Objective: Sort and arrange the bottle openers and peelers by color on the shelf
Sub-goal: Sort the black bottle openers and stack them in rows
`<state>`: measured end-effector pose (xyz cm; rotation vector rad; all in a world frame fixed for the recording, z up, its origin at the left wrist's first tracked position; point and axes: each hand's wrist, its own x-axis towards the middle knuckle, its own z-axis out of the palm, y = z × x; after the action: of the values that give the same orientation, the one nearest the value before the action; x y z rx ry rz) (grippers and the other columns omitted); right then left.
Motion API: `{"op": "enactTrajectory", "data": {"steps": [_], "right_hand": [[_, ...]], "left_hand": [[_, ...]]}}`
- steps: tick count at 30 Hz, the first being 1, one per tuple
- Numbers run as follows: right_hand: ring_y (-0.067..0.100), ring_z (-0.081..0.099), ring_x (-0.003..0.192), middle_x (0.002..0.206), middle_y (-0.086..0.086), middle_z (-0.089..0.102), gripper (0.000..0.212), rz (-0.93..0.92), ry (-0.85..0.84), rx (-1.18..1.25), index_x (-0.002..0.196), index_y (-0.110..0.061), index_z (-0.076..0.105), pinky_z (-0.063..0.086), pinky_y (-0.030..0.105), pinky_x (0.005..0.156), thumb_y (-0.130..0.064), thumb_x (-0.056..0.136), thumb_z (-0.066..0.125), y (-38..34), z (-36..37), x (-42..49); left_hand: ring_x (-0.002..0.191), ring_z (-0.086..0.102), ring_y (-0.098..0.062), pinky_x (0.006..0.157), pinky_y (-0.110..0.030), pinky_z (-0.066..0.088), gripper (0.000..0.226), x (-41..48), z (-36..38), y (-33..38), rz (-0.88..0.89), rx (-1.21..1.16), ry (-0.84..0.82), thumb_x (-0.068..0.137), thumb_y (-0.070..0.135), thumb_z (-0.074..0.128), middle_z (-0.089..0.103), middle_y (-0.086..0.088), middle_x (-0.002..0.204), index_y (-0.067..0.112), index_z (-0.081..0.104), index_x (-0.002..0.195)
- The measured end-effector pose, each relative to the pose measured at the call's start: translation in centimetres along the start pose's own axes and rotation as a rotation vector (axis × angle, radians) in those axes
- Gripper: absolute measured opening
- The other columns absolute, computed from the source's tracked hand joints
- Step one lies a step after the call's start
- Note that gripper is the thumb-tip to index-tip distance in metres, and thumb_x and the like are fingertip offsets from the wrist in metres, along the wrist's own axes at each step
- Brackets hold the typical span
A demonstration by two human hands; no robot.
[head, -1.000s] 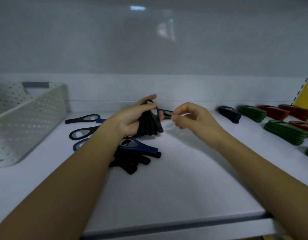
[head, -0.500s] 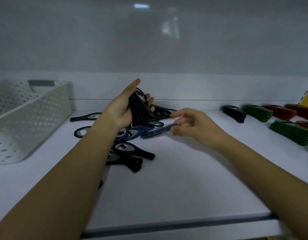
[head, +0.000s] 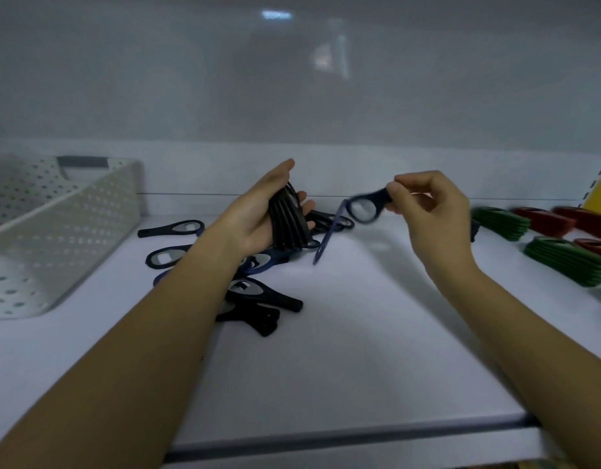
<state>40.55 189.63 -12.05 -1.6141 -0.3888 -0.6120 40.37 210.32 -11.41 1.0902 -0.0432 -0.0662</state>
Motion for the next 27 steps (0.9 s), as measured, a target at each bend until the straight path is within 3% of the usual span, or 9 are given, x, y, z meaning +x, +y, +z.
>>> {"op": "enactTrajectory", "data": {"steps": [2,5,9,14,17,19,23,25,27], "right_hand": [[0.007,0.067,0.077,0.079,-0.006,0.068,0.012,-0.003,-0.057,0.039,0.083,-0.020,0.057,0.053,0.021,0.077,-0.011,0.085,0.065,-0.2,0.4,-0.4],[0.003,0.068,0.077,0.074,-0.013,0.070,0.016,0.021,-0.291,0.106,0.081,-0.015,0.057,0.050,0.013,0.072,-0.002,0.082,0.066,0.2,1.4,-1.3],[0.002,0.066,0.091,0.096,-0.005,0.068,0.023,0.015,-0.512,0.088,0.086,-0.017,0.062,0.050,0.016,0.083,0.006,0.081,0.064,1.2,2.3,-2.1],[-0.004,0.057,0.081,0.090,-0.017,0.062,0.013,-0.040,-0.535,-0.205,0.095,-0.025,0.065,0.045,0.014,0.078,-0.022,0.082,0.067,0.7,2.4,-2.7],[-0.001,0.048,0.095,0.100,-0.014,0.060,0.035,-0.240,-0.863,-0.455,0.102,-0.026,0.070,0.033,0.011,0.089,-0.048,0.074,0.067,0.5,3.2,-4.1],[0.002,0.043,0.098,0.102,-0.008,0.061,0.034,-0.350,-0.984,-0.510,0.102,-0.023,0.071,0.026,0.005,0.088,-0.043,0.075,0.071,0.5,4.1,-4.7],[-0.006,0.049,0.088,0.082,-0.024,0.060,0.012,-0.256,-0.892,-0.474,0.092,-0.029,0.071,0.034,0.005,0.081,-0.030,0.080,0.070,0.5,3.8,-4.3],[-0.009,0.054,0.069,0.065,-0.026,0.060,0.011,-0.060,-0.811,-0.325,0.086,-0.028,0.070,0.039,0.003,0.068,-0.018,0.081,0.069,0.1,2.7,-3.3],[-0.003,0.058,0.061,0.064,-0.015,0.065,0.015,0.122,-0.709,-0.030,0.082,-0.022,0.069,0.046,0.009,0.064,-0.007,0.080,0.069,-0.4,1.5,-2.1]], "left_hand": [[0.095,0.062,-0.023,0.074,-0.037,0.054,0.027,-0.1,0.7,-0.2,-0.027,-0.018,0.002,0.097,0.030,0.046,0.052,-0.013,0.118,0.034,0.052,0.123],[0.091,0.065,-0.026,0.068,-0.034,0.059,0.024,-0.1,1.4,-0.6,-0.035,-0.035,-0.045,0.094,0.032,0.051,0.053,-0.016,0.114,0.026,0.053,0.117],[0.087,0.067,-0.023,0.072,-0.034,0.059,0.034,0.2,1.1,-1.2,0.079,0.056,-0.077,0.094,0.013,0.050,0.061,-0.018,0.105,0.027,0.051,0.125],[0.086,0.065,-0.022,0.075,-0.033,0.058,0.031,0.5,-0.2,-0.2,0.151,-0.087,0.049,0.094,0.011,0.051,0.059,-0.013,0.100,0.029,0.053,0.120],[0.106,0.058,-0.026,0.076,-0.034,0.055,0.035,0.7,-1.2,0.7,0.164,-0.241,0.109,0.095,0.012,0.049,0.050,-0.016,0.122,0.027,0.049,0.127],[0.114,0.054,-0.028,0.080,-0.038,0.054,0.033,0.7,-1.5,1.0,0.144,-0.275,0.113,0.096,0.017,0.049,0.046,-0.017,0.129,0.025,0.050,0.128],[0.093,0.063,-0.025,0.074,-0.037,0.058,0.032,0.4,-1.3,1.0,0.104,-0.243,0.086,0.096,0.026,0.050,0.056,-0.015,0.109,0.025,0.053,0.127],[0.096,0.063,-0.025,0.078,-0.037,0.055,0.027,0.3,-1.1,0.9,0.125,-0.166,0.071,0.097,0.025,0.046,0.057,-0.014,0.109,0.028,0.053,0.123],[0.106,0.060,-0.026,0.078,-0.035,0.055,0.025,0.2,-0.9,0.9,0.140,-0.105,0.057,0.098,0.025,0.044,0.056,-0.013,0.113,0.030,0.052,0.121]]}}
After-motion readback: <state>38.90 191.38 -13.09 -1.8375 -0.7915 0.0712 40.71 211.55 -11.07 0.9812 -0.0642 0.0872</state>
